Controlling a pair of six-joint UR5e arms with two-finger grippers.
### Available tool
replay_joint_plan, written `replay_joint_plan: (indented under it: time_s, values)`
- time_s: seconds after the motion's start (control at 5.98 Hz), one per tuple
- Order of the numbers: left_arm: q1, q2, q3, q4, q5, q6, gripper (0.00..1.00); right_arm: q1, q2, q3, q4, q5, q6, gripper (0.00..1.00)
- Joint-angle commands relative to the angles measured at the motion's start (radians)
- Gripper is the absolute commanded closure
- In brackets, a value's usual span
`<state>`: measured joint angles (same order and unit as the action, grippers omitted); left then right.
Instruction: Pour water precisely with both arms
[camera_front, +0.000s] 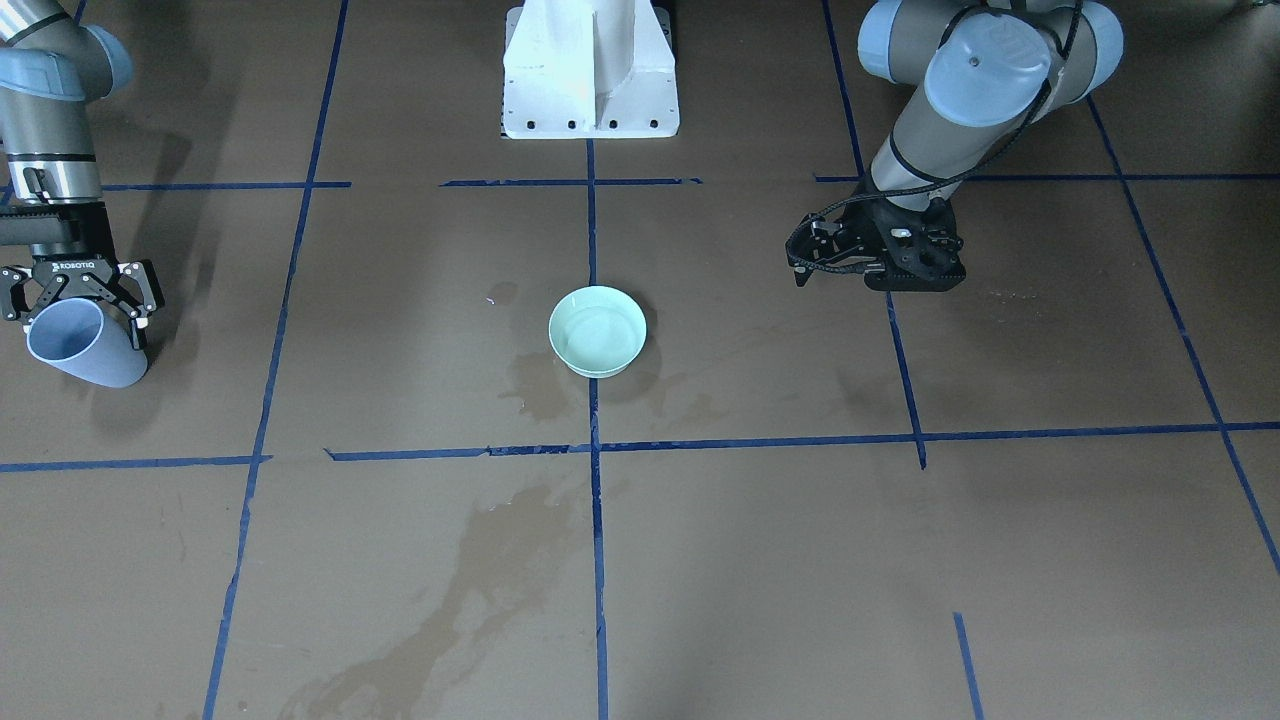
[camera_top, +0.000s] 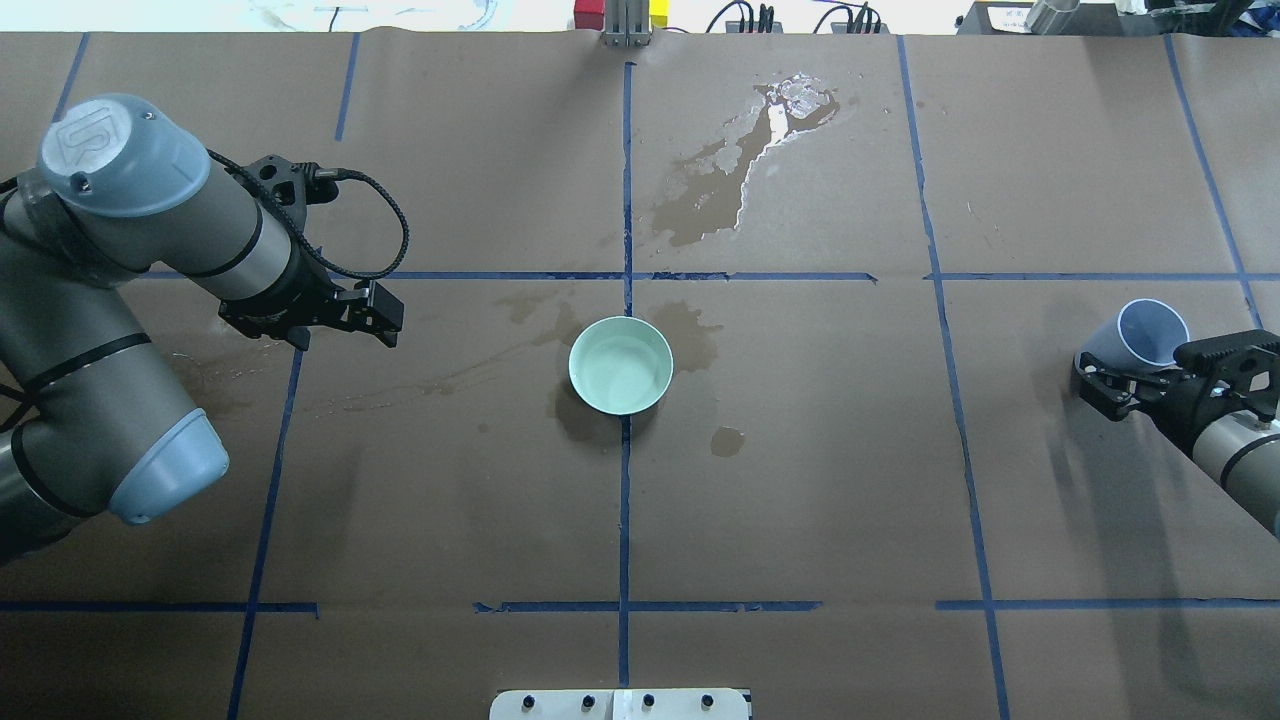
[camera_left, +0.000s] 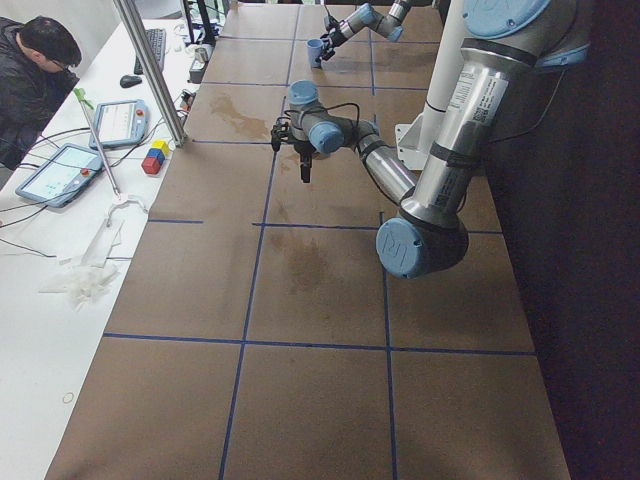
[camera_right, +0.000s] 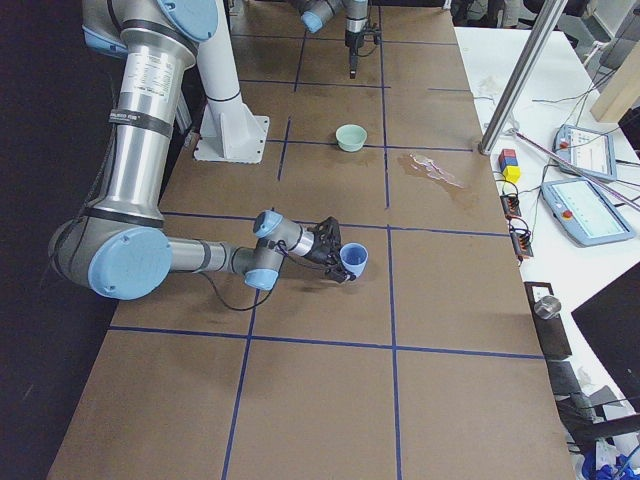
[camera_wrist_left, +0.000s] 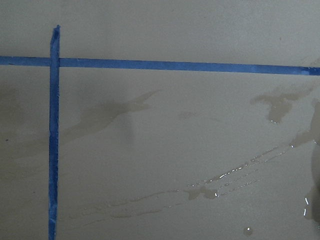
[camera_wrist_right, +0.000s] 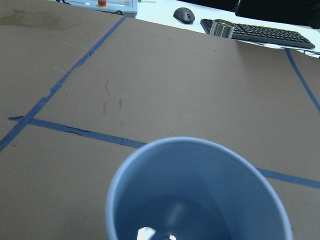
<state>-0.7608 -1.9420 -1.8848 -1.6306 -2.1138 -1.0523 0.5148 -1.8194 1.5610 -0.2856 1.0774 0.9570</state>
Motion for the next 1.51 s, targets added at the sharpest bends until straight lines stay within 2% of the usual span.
replay_joint_plan:
  time_s: [0.0,0.17,0.33,0.5,0.67,0.84,1.0,1.34]
  values:
    - [0.0,-0.002,-0.002,0.0,0.0,-0.002,0.0,0.017,0.029,-0.047,0.0,0.001,0.0,0.0]
    - [0.0,0.0,-0.002,0.0,0.0,-0.002,0.0,0.018,0.038,-0.047,0.0,-0.001,0.0,0.0]
    - [0.0,0.0,-0.004,0.0,0.0,-0.002,0.0,0.019,0.043,-0.045,0.0,-0.016,0.003,0.13]
    - [0.0,0.0,-0.002,0.0,0.0,0.0,0.0,0.021,0.042,-0.038,0.002,-0.034,0.003,0.74]
    - [0.0,0.0,-0.004,0.0,0.0,-0.002,0.0,0.021,0.038,-0.038,0.038,-0.042,-0.001,0.94]
    - [0.0,0.0,-0.005,0.0,0.0,-0.002,0.0,0.025,0.034,-0.018,0.051,-0.039,-0.004,0.95]
    - [0.0,0.0,-0.004,0.0,0.0,-0.002,0.0,0.033,0.029,0.044,0.049,-0.042,-0.012,0.99]
    - [0.0,-0.003,-0.004,0.0,0.0,-0.002,0.0,0.05,0.034,0.146,0.049,-0.037,-0.177,0.98]
